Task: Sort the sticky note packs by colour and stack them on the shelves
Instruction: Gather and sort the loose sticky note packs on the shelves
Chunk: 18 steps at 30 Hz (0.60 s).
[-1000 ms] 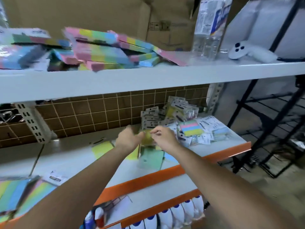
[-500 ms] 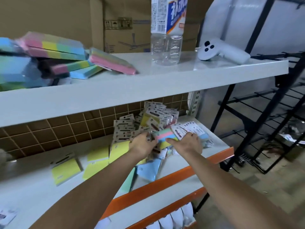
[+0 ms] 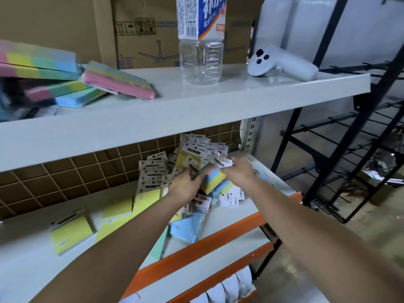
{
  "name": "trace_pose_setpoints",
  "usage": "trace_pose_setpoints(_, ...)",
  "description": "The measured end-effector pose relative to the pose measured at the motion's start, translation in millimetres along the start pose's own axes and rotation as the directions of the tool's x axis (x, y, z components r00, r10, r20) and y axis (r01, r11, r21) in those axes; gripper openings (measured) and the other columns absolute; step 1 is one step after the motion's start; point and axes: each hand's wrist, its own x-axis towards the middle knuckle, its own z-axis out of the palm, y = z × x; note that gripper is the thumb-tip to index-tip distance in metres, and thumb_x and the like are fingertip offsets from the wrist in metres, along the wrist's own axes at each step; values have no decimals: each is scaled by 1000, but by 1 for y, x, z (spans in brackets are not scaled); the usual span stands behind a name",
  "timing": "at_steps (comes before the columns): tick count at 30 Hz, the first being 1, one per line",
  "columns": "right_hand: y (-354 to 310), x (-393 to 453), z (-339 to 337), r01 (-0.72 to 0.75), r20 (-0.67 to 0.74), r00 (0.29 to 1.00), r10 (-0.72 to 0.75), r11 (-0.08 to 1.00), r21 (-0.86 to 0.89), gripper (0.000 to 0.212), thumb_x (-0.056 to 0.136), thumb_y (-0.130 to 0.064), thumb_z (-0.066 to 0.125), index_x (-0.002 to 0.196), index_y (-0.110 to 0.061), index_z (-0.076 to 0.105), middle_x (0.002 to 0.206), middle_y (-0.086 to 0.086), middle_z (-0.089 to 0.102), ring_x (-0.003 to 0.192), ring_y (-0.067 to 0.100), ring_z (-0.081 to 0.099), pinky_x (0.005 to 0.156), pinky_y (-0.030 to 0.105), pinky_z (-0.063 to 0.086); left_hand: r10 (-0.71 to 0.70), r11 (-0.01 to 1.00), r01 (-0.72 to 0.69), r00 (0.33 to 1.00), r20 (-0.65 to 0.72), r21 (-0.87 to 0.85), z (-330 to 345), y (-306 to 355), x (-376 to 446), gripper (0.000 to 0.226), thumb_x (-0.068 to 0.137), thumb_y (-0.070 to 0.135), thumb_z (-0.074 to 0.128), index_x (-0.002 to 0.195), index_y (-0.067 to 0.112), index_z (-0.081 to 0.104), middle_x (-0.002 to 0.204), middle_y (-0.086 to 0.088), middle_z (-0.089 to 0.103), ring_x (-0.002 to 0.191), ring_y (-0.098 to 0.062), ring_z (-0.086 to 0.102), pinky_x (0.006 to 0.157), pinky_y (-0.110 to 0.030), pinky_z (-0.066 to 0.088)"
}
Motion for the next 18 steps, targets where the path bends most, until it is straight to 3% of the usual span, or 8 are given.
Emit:
trace_pose_setpoints(3, -13, -3, -19, 76, 44, 996, -82, 989, 123, 20, 88, -9, 67, 107, -4, 61, 76, 7, 62, 46, 2, 57, 42, 12, 40, 3, 987, 1, 1000, 25, -159, -4, 4, 3, 31, 96, 42, 46, 112, 16, 49, 103, -5, 57, 92, -25, 55, 73, -30, 40)
trace_pose_setpoints(6, -17, 1, -27, 95, 68, 992, -105, 985, 147, 13, 85, -15, 71, 93, -10, 62, 50, -5, 63, 42, 0, 53, 47, 15, 41, 5, 880, 57, 992, 128, -472, -9, 4, 5, 25, 93, 38, 54, 109, 19, 54, 99, 0, 65, 91, -22, 63, 86, -37, 51)
trace_pose_setpoints(7, -17, 1, -26, 105, 72, 990, -118, 982, 155, 12, 84, -13, 71, 92, -11, 62, 49, -6, 63, 42, -1, 54, 48, 16, 42, 9, 837, 82, 986, 164, -541, -10, 2, 6, 24, 93, 33, 56, 109, 16, 57, 95, -2, 67, 87, -22, 65, 84, -38, 54)
trace_pose_setpoints(10, -16, -5, -26, 131, 62, 986, -154, 951, 280, 15, 85, -4, 67, 99, -3, 65, 73, 6, 71, 55, 6, 62, 57, 20, 47, 1, 761, 120, 982, 187, -638, -12, 1, 8, 18, 94, 16, 56, 109, 8, 60, 85, -5, 67, 71, -18, 63, 62, -29, 53)
trace_pose_setpoints(12, -11, -6, -27, 73, 18, 996, -85, 934, 350, 10, 88, -1, 62, 98, 2, 65, 81, 13, 69, 56, 11, 63, 58, 20, 52, -30, 730, 116, 990, 138, -674, -15, 2, 9, 12, 94, 10, 55, 105, 9, 60, 86, -9, 67, 66, -19, 62, 59, -29, 52)
trace_pose_setpoints(13, -7, -5, -27, 27, -26, 999, -19, 945, 327, 6, 89, -1, 60, 92, 0, 66, 80, 13, 68, 56, 12, 63, 62, 23, 56, -48, 715, 110, 993, 109, -690, -16, 1, 9, 12, 94, 9, 54, 104, 11, 59, 86, -9, 67, 62, -20, 63, 57, -28, 52)
trace_pose_setpoints(15, 8, 2, -27, -111, -115, 986, 124, 987, 116, 9, 88, -11, 63, 91, -4, 66, 85, 13, 69, 64, 18, 65, 77, 34, 59, -89, 686, 102, 994, 56, -721, -19, 1, 7, 12, 95, 6, 51, 96, 15, 59, 78, -6, 65, 47, -14, 62, 47, -22, 50)
trace_pose_setpoints(18, 25, 5, -16, -260, -55, 965, 258, 965, -29, 34, 83, -37, 72, 77, -9, 54, 81, 8, 62, 73, 20, 64, 76, 34, 57, -148, 661, 118, 989, 26, -741, -22, -3, 5, 23, 96, 4, 46, 81, 19, 54, 72, -3, 60, 52, -15, 60, 52, -24, 47)
